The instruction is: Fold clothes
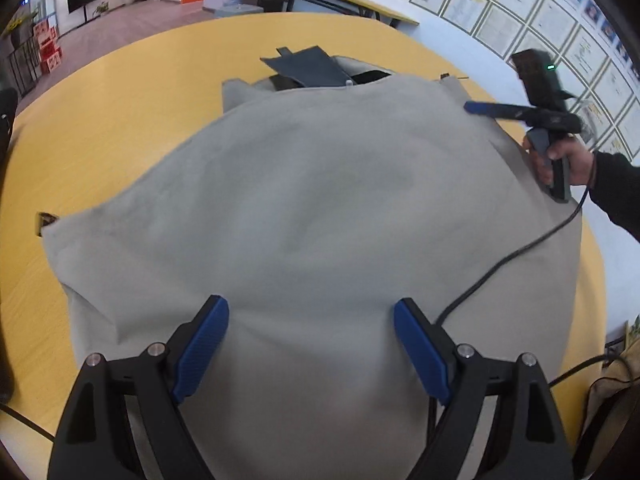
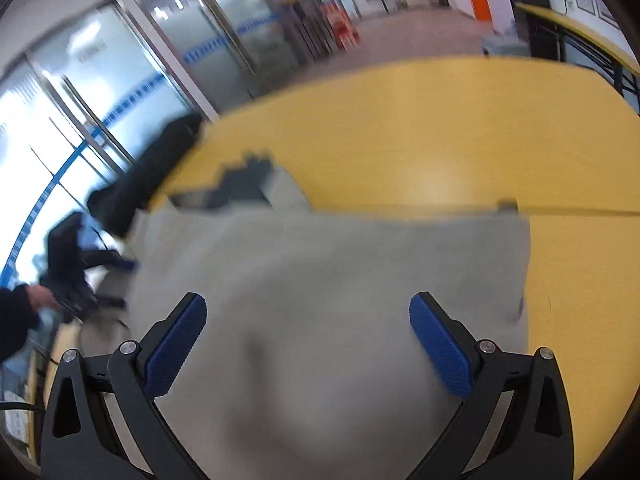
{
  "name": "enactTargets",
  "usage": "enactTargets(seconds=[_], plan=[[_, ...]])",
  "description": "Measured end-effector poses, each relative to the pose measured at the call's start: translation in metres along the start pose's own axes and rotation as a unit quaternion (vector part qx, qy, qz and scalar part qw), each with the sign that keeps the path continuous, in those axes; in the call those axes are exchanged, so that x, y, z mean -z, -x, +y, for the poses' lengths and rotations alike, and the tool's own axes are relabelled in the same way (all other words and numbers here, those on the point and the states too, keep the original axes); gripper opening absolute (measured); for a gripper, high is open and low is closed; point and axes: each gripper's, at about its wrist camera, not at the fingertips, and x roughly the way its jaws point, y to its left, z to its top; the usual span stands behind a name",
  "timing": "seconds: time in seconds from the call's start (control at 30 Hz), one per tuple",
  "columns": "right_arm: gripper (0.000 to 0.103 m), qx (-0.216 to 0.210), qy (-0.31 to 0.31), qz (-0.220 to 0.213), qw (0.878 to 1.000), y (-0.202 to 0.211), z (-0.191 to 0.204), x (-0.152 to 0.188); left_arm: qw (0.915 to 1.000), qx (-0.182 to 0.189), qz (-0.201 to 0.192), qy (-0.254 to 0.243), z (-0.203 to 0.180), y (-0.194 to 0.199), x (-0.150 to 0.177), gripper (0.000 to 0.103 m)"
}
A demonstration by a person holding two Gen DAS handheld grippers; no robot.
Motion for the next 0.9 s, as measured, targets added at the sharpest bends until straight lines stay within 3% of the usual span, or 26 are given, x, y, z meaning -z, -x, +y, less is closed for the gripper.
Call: enactTargets(seconds=[0.07, 0.17, 0.27, 0.4, 0.47, 0.53, 0.6, 0.63, 0.67, 0.9], plan=[[0.098, 0.043, -0.014, 0.004, 0.999, -0.016, -0.024, -0.001, 0.9999, -0.014, -0.007, -0.005, 0.004, 0.0, 0.0, 0.088], [0.098, 0.083, -0.059, -0.042, 0.994, -0.013, -0.052, -0.015, 0.9986, -0.05, -0.007, -0.013, 0.005, -0.001, 0.002, 0.089], [0.098, 0.135, -0.057, -0.075, 0.986, 0.009, -0.045, -0.029, 0.9969, -0.072, -0.017, -0.026, -0.002, -0.001, 0.012, 0.095], [0.102, 0.062, -0.04, -0.122, 0.99, 0.057, -0.001, 0.005, 0.9944, -0.088, -0.044, -0.037, -0.015, 0.002, 0.033, 0.099], [0.102, 0.025, -0.025, -0.096, 0.995, 0.066, 0.028, 0.042, 0.9939, -0.089, -0.053, -0.037, -0.017, 0.007, 0.042, 0.1], [0.102, 0.046, 0.024, -0.055, 0.997, 0.052, 0.052, 0.076, 0.9935, -0.091, -0.057, -0.039, -0.021, 0.009, 0.049, 0.1], [0.103, 0.113, 0.04, 0.012, 0.993, 0.026, 0.055, 0.106, 0.9932, -0.093, -0.057, -0.042, -0.027, 0.01, 0.055, 0.1], [0.103, 0.134, 0.06, -0.004, 0.989, 0.029, 0.059, 0.114, 0.9931, -0.093, -0.056, -0.045, -0.03, 0.011, 0.058, 0.1], [0.103, 0.149, 0.063, 0.007, 0.987, 0.027, 0.061, 0.119, 0.993, -0.093, -0.056, -0.046, -0.036, 0.013, 0.065, 0.1], [0.103, 0.173, 0.055, 0.052, 0.982, 0.05, 0.072, 0.156, 0.9928, -0.092, -0.058, -0.049, -0.088, 0.032, 0.123, 0.1]])
